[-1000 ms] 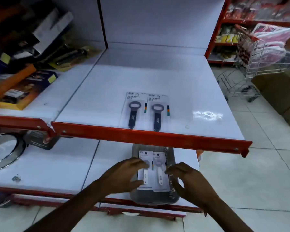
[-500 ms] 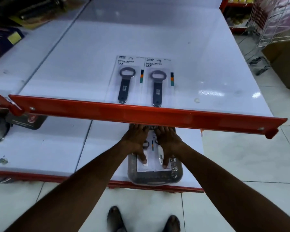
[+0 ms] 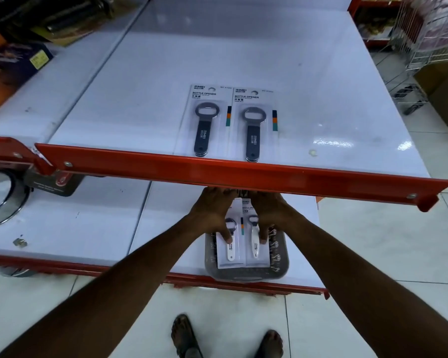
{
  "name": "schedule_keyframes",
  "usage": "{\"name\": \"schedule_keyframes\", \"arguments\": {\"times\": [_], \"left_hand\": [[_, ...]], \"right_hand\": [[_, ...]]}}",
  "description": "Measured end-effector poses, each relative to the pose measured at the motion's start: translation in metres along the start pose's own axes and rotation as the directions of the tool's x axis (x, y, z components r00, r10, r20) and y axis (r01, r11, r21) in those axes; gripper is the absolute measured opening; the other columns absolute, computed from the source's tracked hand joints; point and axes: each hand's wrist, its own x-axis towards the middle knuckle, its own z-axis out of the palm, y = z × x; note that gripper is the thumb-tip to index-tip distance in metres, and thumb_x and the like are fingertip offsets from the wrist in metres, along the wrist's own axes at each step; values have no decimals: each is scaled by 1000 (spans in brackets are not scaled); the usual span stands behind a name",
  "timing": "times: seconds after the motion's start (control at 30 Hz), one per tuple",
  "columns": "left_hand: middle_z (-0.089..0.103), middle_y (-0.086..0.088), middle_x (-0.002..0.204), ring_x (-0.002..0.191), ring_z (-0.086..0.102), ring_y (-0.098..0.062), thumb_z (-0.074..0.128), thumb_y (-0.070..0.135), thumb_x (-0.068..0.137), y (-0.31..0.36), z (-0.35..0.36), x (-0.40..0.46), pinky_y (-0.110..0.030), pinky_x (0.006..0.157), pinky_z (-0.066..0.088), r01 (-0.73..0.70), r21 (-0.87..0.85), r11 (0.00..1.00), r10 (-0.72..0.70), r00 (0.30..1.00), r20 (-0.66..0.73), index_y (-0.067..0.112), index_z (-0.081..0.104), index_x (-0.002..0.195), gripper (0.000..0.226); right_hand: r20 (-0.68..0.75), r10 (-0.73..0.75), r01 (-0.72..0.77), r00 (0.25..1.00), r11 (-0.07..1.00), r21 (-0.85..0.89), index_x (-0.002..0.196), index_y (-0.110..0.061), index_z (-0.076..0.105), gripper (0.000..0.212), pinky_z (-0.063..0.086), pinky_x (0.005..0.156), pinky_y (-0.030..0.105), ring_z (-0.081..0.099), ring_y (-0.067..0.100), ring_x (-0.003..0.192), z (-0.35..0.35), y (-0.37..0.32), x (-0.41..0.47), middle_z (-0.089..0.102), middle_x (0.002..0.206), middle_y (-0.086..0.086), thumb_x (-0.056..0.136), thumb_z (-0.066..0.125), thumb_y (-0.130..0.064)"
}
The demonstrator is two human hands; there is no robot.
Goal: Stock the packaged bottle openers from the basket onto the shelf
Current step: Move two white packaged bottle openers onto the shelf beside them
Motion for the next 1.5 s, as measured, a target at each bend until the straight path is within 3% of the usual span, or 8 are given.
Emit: {"name": "schedule_keyframes", "arguments": {"times": [0.13, 0.27, 0.47, 0.73, 1.0, 1.23, 1.37, 1.5], "left_hand": [[60, -6, 141, 120, 63, -31, 90, 21, 67, -1, 0, -42, -44, 102, 54, 64, -313, 948, -111, 985, -133, 25, 48, 140, 84], [64, -1, 135, 119, 63, -26, 75, 25, 86, 18, -20, -96, -47, 108, 50, 113, -402, 908, -202, 961, -186, 25, 55, 127, 46], [67, 37, 92, 88, 66, 13, 86, 23, 73, 54, -108, -176, -7, 73, 55, -119, -415, 902, -131, 840, -526, 44, 53, 92, 44], [81, 7, 85, 78, 77, -19, 83, 5, 71, 89, -210, -191, -35, 68, 63, -388, -533, 751, -96, 735, -671, 34, 48, 98, 53], [72, 9, 87, 64, 70, 4, 77, 3, 81, 107, -255, -70, -18, 51, 57, -391, -537, 747, -41, 780, -625, 14, 55, 113, 41], [72, -19, 113, 101, 70, -32, 90, 28, 60, 115, -245, 3, -52, 90, 59, -217, -525, 823, -111, 845, -523, 8, 67, 112, 61], [66, -13, 126, 117, 62, -27, 87, 29, 73, 121, -234, 13, -21, 91, 44, -113, -308, 945, -63, 859, -509, 6, 65, 122, 58], [57, -3, 138, 131, 48, -20, 80, 51, 74, 118, -236, 6, -29, 103, 39, -102, -68, 993, 59, 885, -462, 21, 63, 124, 61]], "right_hand": [[-140, -46, 53, 989, 998, 47, 139, -18, 37, 88, 50, 98, 40, 55, 33, 124, -13, 0, -36, 54, 140, 8, 66, 86, -16], [-328, -94, 152, 940, 976, 154, 113, -26, 49, 42, 53, 75, 23, 69, 21, 93, -19, -5, -91, 67, 103, -5, 81, 72, -12], [-599, -125, 331, 791, 911, 247, 83, -25, 62, 27, 54, 73, 20, 65, 7, 80, -69, -40, -189, 70, 84, -10, 83, 65, 2], [-832, 3, 568, 555, 729, 382, 95, -23, 64, 24, 59, 68, 19, 72, 4, 78, -185, -50, -242, 76, 88, -8, 84, 68, -3], [-693, 154, 467, 704, 635, 616, 112, -15, 65, 30, 55, 68, 34, 60, 21, 71, -259, 16, -174, 62, 72, 11, 92, 53, 4], [-529, 304, 166, 792, 727, 666, 123, 0, 58, 31, 48, 55, 25, 50, 16, 57, -258, 54, -126, 54, 70, 8, 93, 54, 1], [-472, 237, 6, 849, 889, 458, 131, -4, 54, 45, 51, 81, 36, 63, 29, 92, -249, 65, -112, 63, 104, 17, 90, 63, -20], [-553, 56, 47, 831, 985, 169, 131, -15, 58, 50, 44, 100, 30, 60, 25, 118, -246, 61, -127, 58, 138, 6, 87, 67, -36]]}}
